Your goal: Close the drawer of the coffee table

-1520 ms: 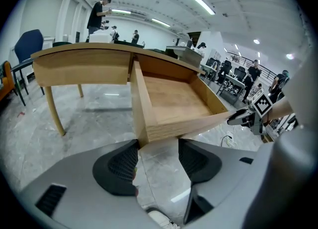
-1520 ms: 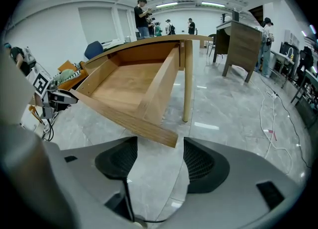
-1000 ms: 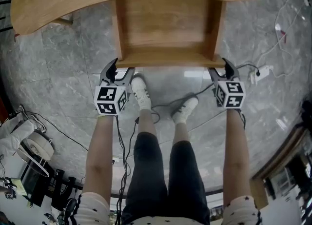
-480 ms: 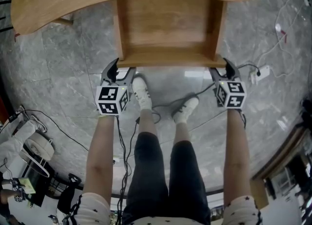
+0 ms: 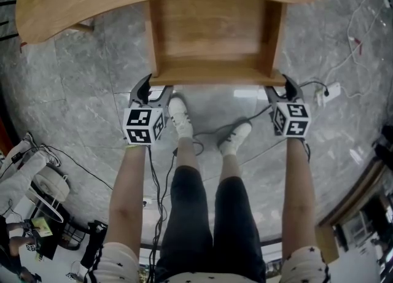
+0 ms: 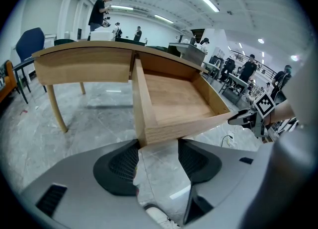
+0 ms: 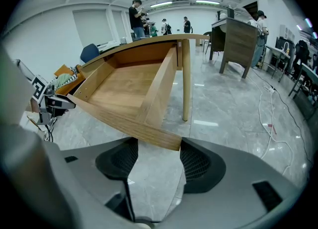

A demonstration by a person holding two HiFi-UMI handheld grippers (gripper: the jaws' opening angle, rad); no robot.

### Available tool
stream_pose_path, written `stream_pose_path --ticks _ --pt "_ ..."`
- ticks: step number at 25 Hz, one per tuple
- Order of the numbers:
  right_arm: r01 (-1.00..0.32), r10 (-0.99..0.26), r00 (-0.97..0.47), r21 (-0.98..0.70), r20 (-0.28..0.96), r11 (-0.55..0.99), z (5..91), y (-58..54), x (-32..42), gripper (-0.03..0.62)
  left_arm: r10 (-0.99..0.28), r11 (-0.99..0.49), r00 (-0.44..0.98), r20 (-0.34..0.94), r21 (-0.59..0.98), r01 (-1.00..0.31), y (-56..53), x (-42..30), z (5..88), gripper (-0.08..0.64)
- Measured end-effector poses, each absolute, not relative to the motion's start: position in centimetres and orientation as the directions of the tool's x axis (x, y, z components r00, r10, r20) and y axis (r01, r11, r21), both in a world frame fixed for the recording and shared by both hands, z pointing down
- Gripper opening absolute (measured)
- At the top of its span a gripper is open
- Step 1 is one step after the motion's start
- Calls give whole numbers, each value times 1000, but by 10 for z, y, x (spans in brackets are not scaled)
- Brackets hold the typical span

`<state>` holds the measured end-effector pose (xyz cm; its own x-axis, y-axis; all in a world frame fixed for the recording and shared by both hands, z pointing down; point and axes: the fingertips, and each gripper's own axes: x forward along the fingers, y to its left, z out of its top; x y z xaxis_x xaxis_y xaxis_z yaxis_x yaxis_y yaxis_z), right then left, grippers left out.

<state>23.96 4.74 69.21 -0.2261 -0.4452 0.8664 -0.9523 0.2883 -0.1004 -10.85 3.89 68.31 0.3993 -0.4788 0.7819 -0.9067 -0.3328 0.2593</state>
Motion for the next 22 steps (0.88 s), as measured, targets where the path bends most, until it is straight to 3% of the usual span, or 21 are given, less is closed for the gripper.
stream_pose_path --ticks 22 --pt "-953 -443 -229 -106 867 285 676 49 239 273 -469 -325 394 790 260 -909 39 -109 667 258"
